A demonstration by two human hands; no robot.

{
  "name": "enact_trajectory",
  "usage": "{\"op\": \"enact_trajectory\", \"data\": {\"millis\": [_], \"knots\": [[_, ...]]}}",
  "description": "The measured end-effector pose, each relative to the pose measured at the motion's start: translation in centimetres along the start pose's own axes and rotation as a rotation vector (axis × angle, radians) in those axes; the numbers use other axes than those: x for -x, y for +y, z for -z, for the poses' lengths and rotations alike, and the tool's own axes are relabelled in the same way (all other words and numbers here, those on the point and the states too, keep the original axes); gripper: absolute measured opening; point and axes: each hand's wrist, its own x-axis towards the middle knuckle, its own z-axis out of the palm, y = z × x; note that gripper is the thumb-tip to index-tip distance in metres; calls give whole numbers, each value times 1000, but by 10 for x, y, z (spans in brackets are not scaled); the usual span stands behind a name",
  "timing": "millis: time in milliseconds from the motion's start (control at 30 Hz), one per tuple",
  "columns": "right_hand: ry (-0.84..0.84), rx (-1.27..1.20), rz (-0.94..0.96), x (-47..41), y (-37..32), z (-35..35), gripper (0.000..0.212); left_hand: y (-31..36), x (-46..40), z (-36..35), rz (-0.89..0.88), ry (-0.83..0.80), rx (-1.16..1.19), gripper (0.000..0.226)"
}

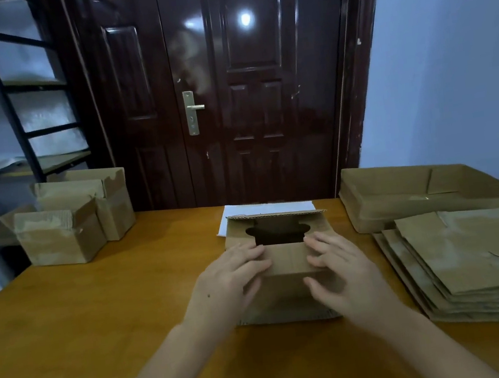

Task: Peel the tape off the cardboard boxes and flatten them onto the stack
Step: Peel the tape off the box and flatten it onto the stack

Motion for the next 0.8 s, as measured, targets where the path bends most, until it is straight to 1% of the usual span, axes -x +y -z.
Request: {"op": "enact_trajectory", "data": {"millis": [67,133,233,300,367,467,500,600,733,800], "knots": [[40,3,-33,1,-2,-6,20,0,3,-6,-42,37,5,28],[67,36,-54,-2,-3,-8,21,1,3,-9,-43,74,20,27],[32,60,-82,-8,-3,-7,38,0,-3,-7,-45,102,40,26],[-5,78,-84,-9,-2,-7,42,-1,-11,-3,-45,91,33,29],[-17,81,-84,-10,-1,-5,41,-4,-18,0,-24,65,5,29],[-26,66,-97,-9,-2,-4,40,-7,-29,1,70,13,-10,26],[-28,60,-97,-9,-2,-4,41,-8,-32,0,104,-20,-3,31],[-39,26,-107,-9,-1,-4,41,-14,-40,-3,193,-182,12,58],[-62,-4,-137,-11,0,-3,41,-27,-58,-6,180,-306,-19,91],[-75,-13,-134,-11,2,-3,42,-34,-70,-8,216,-382,-35,111]]}}
